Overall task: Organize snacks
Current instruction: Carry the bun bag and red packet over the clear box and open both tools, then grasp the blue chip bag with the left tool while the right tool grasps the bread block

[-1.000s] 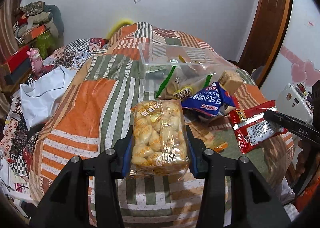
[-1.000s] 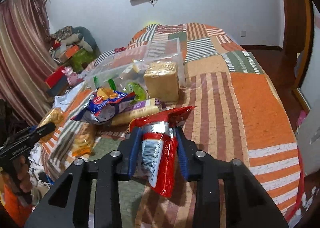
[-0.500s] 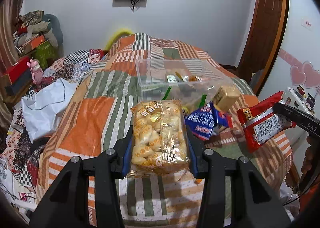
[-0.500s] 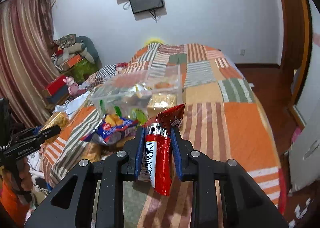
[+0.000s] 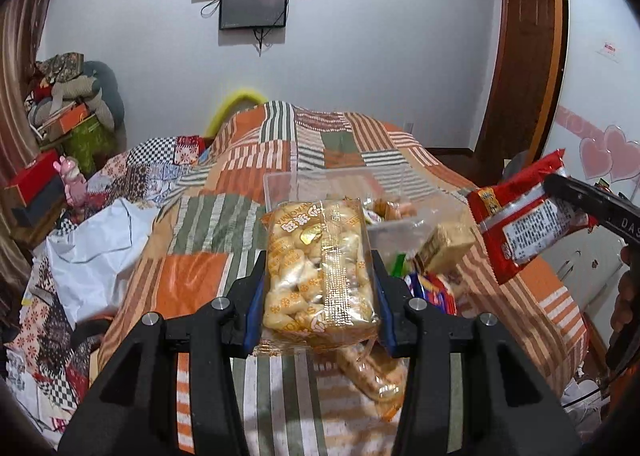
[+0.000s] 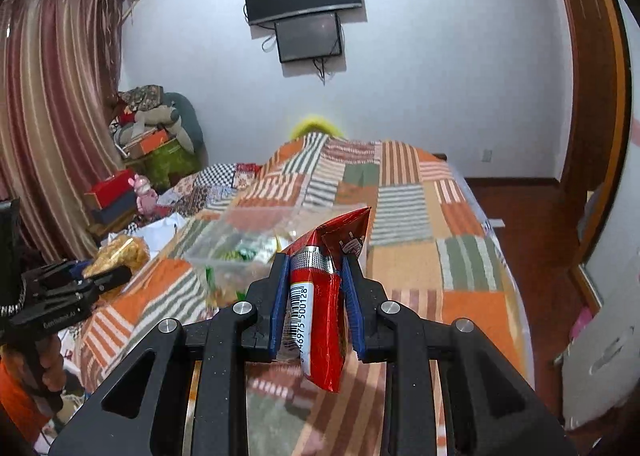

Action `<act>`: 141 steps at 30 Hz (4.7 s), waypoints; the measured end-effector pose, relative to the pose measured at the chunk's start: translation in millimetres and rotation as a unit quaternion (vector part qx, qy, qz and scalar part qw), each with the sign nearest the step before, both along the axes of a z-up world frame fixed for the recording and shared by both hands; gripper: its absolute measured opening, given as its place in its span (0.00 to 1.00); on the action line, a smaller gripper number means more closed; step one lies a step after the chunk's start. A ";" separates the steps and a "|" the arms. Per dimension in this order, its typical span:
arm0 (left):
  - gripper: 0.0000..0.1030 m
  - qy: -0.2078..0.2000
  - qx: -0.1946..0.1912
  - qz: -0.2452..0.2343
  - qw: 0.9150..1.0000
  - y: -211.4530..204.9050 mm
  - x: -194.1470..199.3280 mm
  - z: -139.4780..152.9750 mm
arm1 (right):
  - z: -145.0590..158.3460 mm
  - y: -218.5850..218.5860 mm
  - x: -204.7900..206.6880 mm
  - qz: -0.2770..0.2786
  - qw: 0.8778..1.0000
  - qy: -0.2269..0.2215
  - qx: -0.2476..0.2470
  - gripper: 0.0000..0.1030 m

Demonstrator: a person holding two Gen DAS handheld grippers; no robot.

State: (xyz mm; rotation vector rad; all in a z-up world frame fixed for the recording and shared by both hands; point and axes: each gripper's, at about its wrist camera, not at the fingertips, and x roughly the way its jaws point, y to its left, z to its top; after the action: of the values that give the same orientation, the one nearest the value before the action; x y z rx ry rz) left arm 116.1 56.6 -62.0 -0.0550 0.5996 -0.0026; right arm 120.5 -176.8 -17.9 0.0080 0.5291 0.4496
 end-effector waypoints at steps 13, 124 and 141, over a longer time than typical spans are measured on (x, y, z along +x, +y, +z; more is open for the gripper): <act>0.44 0.003 0.028 -0.001 1.000 -4.1 55.1 -4.6 | 2.6 13.8 45.4 0.005 1.000 -0.012 0.011 0.23; 0.74 0.137 -0.067 -0.055 0.987 -62.6 70.9 -102.8 | -99.3 16.5 68.5 0.022 0.989 0.143 -0.030 0.73; 0.58 0.107 -0.084 -0.062 0.989 -52.8 52.8 -89.1 | -103.5 18.9 71.9 0.014 0.987 0.159 -0.008 0.52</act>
State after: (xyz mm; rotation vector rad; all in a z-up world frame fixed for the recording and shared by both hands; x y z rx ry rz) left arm 168.9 3.7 -151.2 -0.1838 0.8159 -0.1699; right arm 192.4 -157.9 -121.4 0.0571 0.8468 0.4734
